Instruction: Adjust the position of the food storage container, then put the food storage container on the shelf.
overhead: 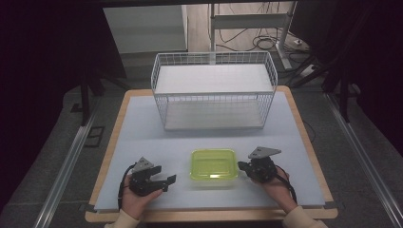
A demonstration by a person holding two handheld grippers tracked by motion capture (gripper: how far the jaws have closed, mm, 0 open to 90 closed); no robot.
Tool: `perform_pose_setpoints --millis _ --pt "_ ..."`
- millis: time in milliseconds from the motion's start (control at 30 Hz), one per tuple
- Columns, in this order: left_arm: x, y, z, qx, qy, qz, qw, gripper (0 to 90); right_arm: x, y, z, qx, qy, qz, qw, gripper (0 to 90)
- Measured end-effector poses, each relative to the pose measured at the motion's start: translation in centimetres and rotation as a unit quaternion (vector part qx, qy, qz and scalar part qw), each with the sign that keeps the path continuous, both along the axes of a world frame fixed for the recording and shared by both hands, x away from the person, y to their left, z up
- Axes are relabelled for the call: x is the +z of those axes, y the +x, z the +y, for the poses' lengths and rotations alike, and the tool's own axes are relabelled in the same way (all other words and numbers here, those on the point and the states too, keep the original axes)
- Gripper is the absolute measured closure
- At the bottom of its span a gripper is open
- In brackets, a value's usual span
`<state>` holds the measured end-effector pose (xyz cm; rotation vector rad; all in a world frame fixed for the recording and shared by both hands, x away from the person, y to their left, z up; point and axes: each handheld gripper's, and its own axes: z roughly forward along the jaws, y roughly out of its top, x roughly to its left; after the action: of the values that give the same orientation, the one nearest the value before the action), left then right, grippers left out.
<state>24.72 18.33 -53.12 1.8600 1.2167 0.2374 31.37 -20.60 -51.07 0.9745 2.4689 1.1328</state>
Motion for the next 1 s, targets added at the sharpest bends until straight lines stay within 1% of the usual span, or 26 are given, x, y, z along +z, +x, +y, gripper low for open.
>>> perform_pose_setpoints --millis 133,267,367,400,467,533,567,600,667,700,733,767,833,900,1000 --pt "0.0 0.1 0.1 0.002 -0.002 0.0 1.0 23.3 0.6 -0.2 -0.7 -0.006 0.018 -0.001 0.9998 88.7" --pt "0.0 0.0 0.0 0.004 -0.003 -0.001 1.0 23.3 0.8 -0.4 -1.2 -0.007 0.033 0.006 0.9994 88.4" --pt "0.0 0.0 -0.1 0.002 -0.003 0.0 1.0 23.3 0.9 -0.5 -1.5 -0.008 0.038 0.006 0.9992 87.7" --pt "0.0 0.0 0.0 0.002 -0.004 0.0 1.0 23.4 1.0 -0.6 -1.8 -0.01 0.046 0.013 0.9988 86.0" --pt "0.0 0.1 0.0 0.003 -0.006 0.001 1.0 23.4 1.2 -0.6 -2.1 -0.014 0.057 0.016 0.9982 83.3" --pt "-0.1 0.2 0.1 0.004 -0.012 0.005 0.9999 23.4 1.2 -0.6 -2.3 -0.013 0.068 0.018 0.9974 76.8" --pt "0.0 0.3 0.1 0.003 -0.013 0.006 0.9999 23.4 1.3 -0.7 -2.4 -0.013 0.074 0.02 0.9969 70.8" --pt "0.1 0.2 0.1 0.003 -0.015 0.006 0.9999 23.6 1.3 -0.7 -2.5 -0.015 0.082 0.024 0.9962 66.5" --pt "0.2 0.3 0.1 0.002 -0.028 0.009 0.9996 24.0 1.4 -0.8 -2.8 -0.013 0.098 0.035 0.9945 58.1" --pt "0.2 0.3 0.1 0.002 -0.028 0.009 0.9996 25.3 1.4 -0.8 -2.8 -0.013 0.098 0.035 0.9945 58.1" --pt "0.3 0.3 0.1 -0.001 -0.042 0.013 0.999 27.4 1.5 -0.9 -3.1 -0.017 0.115 0.042 0.9924 51.3" --pt "0.5 0.4 0.1 -0.007 -0.062 0.017 0.9979 29.2 1.6 -0.9 -3.3 -0.017 0.125 0.05 0.9908 50.3" --pt "0.6 0.5 -0.1 -0.01 -0.062 0.018 0.9979 29.4 1.9 -0.9 -3.4 -0.024 0.132 0.059 0.9892 47.0" --pt "0.6 0.7 -0.4 -0.014 -0.061 0.021 0.9978 29.4 2.1 -0.9 -3.5 -0.021 0.142 0.062 0.9877 43.8" --pt "0.9 0.9 -0.6 -0.016 -0.064 0.025 0.9975 29.4 2.1 -0.8 -3.5 -0.018 0.146 0.068 0.9868 40.0"
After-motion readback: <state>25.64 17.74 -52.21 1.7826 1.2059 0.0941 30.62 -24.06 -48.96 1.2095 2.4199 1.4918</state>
